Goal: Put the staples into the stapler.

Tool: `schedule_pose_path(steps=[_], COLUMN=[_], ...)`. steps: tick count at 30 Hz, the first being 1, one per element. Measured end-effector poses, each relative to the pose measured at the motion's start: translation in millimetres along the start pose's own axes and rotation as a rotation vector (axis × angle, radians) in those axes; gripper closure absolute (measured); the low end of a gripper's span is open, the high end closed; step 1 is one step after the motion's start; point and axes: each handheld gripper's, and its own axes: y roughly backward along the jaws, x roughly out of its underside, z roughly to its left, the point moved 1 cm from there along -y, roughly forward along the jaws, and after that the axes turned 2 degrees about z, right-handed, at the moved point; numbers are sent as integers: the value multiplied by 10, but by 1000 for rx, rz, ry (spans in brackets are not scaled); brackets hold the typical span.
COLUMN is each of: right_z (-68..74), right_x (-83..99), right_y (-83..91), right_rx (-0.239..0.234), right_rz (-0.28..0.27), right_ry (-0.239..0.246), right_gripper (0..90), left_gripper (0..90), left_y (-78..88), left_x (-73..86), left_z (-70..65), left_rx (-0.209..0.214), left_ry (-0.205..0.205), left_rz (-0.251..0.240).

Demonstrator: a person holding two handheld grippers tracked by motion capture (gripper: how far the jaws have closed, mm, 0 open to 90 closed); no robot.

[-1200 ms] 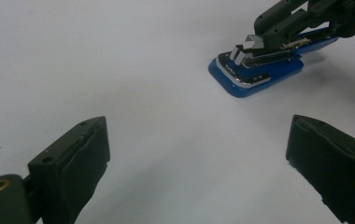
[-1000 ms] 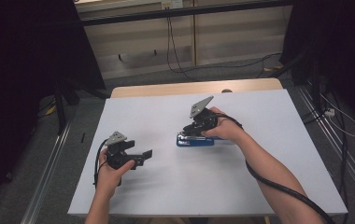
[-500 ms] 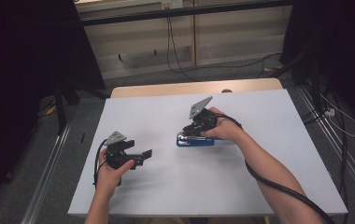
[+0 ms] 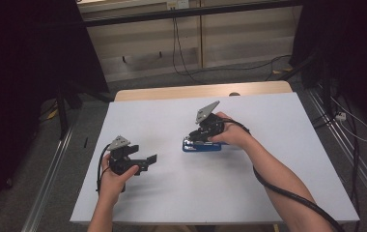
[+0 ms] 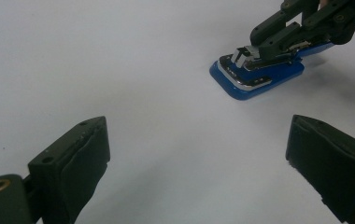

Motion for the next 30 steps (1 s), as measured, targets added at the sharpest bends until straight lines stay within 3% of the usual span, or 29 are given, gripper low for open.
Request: schedule_pose_path(steps=[30], right_z=[3], right_x=[-23], right_y=[31], right_rx=[-1], right_rz=[-2], right_ry=[15], right_gripper=[797], left_gripper=[68], left_y=[5], left_x=[0], left_z=[7], left_rx=[-5], left_ry=[1], left_rz=[-1])
